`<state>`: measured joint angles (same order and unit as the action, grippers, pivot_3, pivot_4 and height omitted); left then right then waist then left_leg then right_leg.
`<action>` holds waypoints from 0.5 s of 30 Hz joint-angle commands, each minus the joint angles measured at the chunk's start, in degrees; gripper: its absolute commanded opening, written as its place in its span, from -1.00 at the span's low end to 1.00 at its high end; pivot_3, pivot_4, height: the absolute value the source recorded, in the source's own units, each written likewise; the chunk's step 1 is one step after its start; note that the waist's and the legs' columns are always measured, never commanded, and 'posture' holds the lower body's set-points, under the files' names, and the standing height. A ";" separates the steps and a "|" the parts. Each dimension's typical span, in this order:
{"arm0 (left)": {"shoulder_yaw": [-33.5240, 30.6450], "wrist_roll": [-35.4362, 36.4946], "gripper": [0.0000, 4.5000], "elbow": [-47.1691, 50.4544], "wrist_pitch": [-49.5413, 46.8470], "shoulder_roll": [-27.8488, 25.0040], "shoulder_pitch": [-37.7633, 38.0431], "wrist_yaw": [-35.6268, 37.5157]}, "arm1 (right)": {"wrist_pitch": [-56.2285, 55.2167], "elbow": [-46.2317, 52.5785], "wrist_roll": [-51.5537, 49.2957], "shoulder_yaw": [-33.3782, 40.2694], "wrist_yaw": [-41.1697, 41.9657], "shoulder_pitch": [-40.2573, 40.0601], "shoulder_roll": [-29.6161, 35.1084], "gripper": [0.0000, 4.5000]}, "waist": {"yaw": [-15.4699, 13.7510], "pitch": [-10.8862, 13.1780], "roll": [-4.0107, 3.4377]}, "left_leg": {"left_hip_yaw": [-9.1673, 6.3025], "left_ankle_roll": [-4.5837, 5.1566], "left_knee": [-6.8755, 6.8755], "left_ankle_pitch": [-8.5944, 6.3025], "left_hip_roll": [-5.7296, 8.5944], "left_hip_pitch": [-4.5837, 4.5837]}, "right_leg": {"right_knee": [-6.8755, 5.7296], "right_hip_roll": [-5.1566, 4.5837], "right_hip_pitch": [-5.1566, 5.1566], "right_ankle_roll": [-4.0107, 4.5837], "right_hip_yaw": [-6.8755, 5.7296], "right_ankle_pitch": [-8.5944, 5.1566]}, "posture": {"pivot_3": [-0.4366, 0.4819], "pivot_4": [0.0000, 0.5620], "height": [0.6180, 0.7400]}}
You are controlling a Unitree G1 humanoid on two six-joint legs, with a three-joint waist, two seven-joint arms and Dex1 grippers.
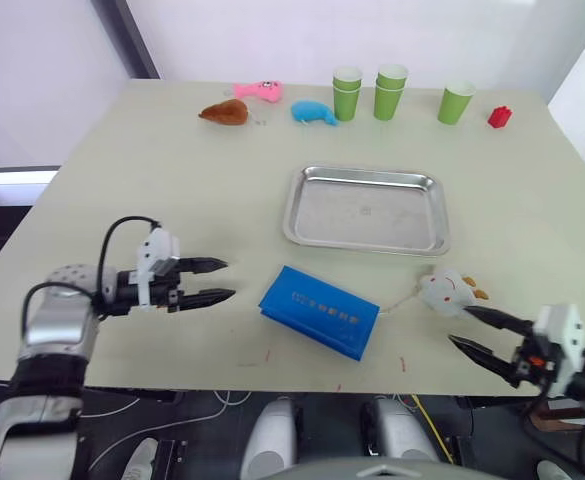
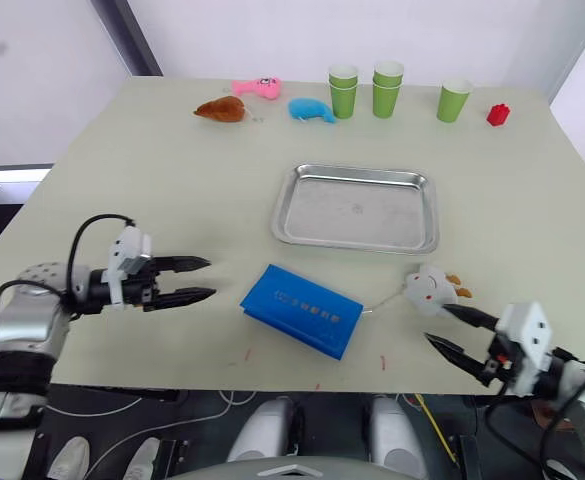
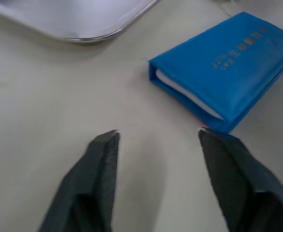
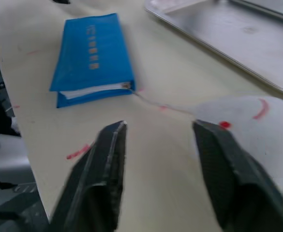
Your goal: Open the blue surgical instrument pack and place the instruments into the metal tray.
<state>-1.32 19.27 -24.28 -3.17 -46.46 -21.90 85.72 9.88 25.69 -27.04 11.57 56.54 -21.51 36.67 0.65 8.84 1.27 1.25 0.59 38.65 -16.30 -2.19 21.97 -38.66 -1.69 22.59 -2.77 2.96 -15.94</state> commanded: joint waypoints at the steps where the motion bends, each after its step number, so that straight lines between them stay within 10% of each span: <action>1: 2.32 -1.81 -0.41 -5.01 4.38 0.46 -4.87 5.41 | 0.74 1.35 2.87 -5.13 -1.05 2.13 0.10 -0.65 | 0.09 0.00 0.00 | 0.00 0.00 0.00 0.00 0.00 0.01 | 0.00 0.01 0.00 0.00 0.00 0.00 | -0.05 -0.47 1.00; 5: 7.36 -1.83 -0.94 -9.53 8.71 0.67 -9.24 6.77 | 1.23 -0.36 6.57 -10.32 -2.84 4.85 -0.49 -1.00 | 0.01 0.00 0.01 | -0.02 0.00 0.01 0.00 -0.01 0.03 | -0.05 0.02 0.01 0.01 -0.06 0.00 | -0.05 -0.47 1.00; 15: 18.03 2.48 -0.94 -13.56 12.72 0.45 -14.12 6.78 | 5.21 -2.76 12.36 -19.16 -8.91 12.41 -4.11 -1.00 | 0.04 0.04 0.07 | -0.11 0.00 0.12 0.00 -0.01 0.08 | -0.14 0.02 0.04 0.00 -0.08 0.00 | -0.05 -0.47 1.00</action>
<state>15.89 20.22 -38.06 8.29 -45.55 -35.44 89.32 14.83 22.34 -15.20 -7.00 48.37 -9.72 32.97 0.69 8.88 1.34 1.14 0.59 38.77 -16.30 -2.20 22.05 -38.79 -1.68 22.63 -2.77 2.89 -15.94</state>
